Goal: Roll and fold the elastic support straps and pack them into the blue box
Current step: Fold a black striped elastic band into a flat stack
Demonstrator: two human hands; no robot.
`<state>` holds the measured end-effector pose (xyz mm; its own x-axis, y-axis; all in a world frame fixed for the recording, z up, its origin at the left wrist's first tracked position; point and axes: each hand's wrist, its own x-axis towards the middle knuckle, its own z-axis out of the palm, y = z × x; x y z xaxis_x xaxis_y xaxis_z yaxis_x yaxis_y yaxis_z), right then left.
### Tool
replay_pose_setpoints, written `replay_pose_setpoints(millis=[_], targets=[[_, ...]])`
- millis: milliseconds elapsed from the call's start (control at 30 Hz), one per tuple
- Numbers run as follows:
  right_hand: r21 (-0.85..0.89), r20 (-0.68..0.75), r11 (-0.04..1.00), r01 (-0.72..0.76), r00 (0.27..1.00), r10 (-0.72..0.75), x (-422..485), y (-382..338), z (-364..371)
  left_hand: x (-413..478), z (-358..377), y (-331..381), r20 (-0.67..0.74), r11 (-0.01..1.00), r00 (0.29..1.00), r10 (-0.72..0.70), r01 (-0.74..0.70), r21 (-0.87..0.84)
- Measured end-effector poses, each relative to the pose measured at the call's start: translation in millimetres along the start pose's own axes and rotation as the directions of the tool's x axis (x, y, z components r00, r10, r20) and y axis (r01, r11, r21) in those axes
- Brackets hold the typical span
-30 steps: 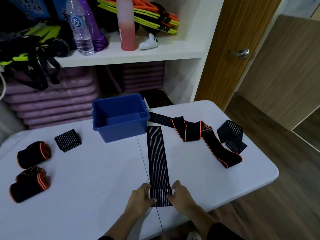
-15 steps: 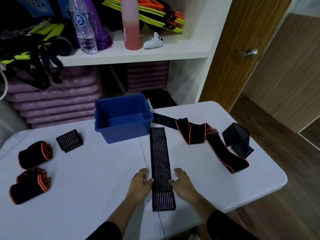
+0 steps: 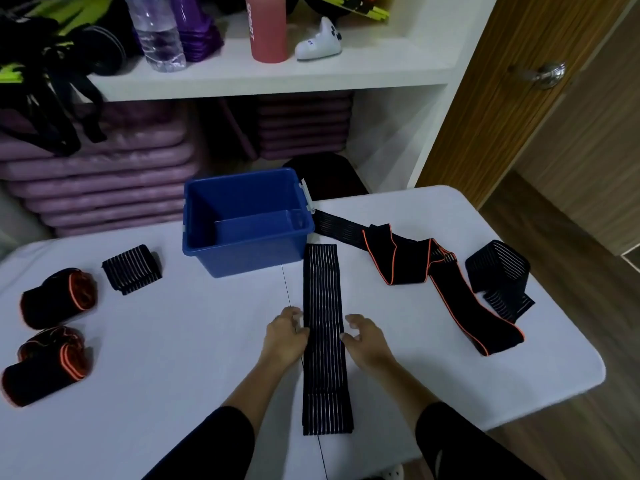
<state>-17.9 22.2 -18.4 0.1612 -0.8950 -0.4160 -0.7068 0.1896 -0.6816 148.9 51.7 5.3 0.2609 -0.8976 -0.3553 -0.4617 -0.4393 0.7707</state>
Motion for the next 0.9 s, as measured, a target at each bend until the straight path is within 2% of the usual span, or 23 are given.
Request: replay_pose_setpoints(millis=[233, 400, 467, 600, 800, 900], targets=[[0.096, 0.03, 0.995, 0.003, 1.0, -0.006, 45.0, -25.9, -12.7, 42.4, -6.0, 21.7, 0.108, 0.999, 0.993, -0.049, 0.051, -0.009], [0.181, 0.095, 0.983, -0.034, 0.995, 0.017, 71.5, -26.1, -9.5, 58.9, 2.0, 29.5, 0.152, 1.0, 0.988, -0.017, 0.019, -0.01], [0.191, 0.101, 0.981, -0.031, 0.995, 0.011, 76.4, -23.1, -7.6, 62.3, 4.3, 29.5, 0.13, 1.0, 0.991, -0.007, 0.01, -0.022], [0.214, 0.006, 0.977, 0.001, 1.0, -0.002, 84.8, -21.1, -10.9, 72.4, 2.3, 27.7, 0.05, 0.995, 0.998, -0.041, 0.046, -0.093], [0.292, 0.11, 0.954, -0.063, 0.993, 0.032, 96.3, -18.4, -17.9, 81.3, 4.9, 44.4, 0.203, 0.99, 0.978, -0.049, 0.075, -0.12], [0.323, 0.114, 0.942, -0.087, 0.992, 0.052, 99.0, -8.5, -23.1, 80.3, 4.9, 41.6, 0.204, 0.984, 0.977, -0.063, 0.095, -0.149]])
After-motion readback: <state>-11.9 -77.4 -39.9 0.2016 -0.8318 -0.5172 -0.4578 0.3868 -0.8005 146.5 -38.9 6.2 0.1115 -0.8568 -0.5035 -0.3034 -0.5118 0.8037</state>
